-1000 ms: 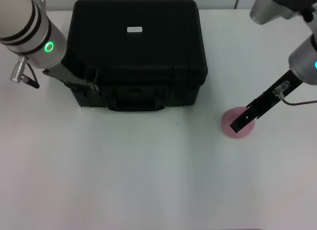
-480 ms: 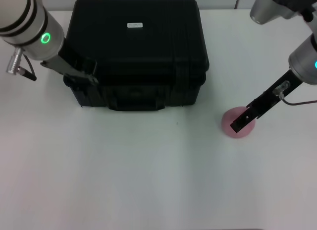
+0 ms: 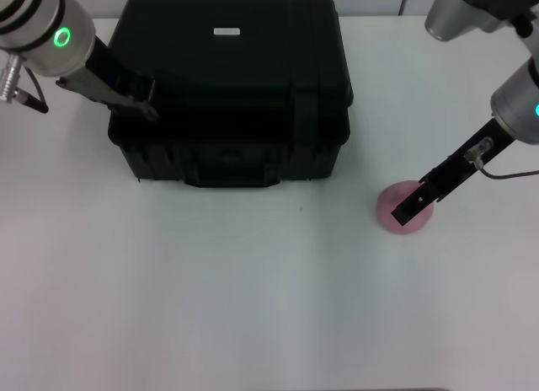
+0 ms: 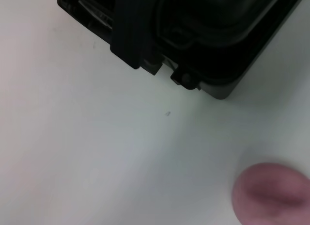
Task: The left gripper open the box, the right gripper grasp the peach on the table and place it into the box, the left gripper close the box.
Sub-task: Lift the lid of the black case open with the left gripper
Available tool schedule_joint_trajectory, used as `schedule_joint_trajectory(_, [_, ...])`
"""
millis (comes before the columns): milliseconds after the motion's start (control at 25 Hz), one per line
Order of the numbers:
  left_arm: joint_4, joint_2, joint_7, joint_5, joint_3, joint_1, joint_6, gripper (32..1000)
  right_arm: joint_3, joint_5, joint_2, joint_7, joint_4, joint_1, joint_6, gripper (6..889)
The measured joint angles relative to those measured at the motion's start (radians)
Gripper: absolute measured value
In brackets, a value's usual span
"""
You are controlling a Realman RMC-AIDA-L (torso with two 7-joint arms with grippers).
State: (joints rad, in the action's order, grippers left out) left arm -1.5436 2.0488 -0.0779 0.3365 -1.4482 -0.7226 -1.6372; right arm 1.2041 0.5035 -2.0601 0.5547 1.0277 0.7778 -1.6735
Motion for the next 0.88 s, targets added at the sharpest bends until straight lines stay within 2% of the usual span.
schedule_joint_trajectory(200, [-0.017,-0.0001,0.0,-0.004,0.002,-0.004,-0.006,406,0.0,0.0,0.0,0.0,0.0,0.0,0.0,829])
schedule_joint_trajectory(480, [-0.048,-0.0001,0.002,-0.006,0.026,-0.007,-0.015,405,0.0,0.0,0.0,-0.001,0.0,0.0,0.001,830])
schedule_joint_trajectory(640, [-0.062,0.0002,0.013,-0.011,0.048,-0.016,-0.026,405,0.0,0.0,0.0,-0.001,0.0,0.0,0.006,830])
schedule_joint_trajectory(880, [-0.074,-0.0008,0.015,-0.021,0.054,-0.039,-0.036,405,0.0,0.0,0.0,-0.001,0.0,0.0,0.006,829])
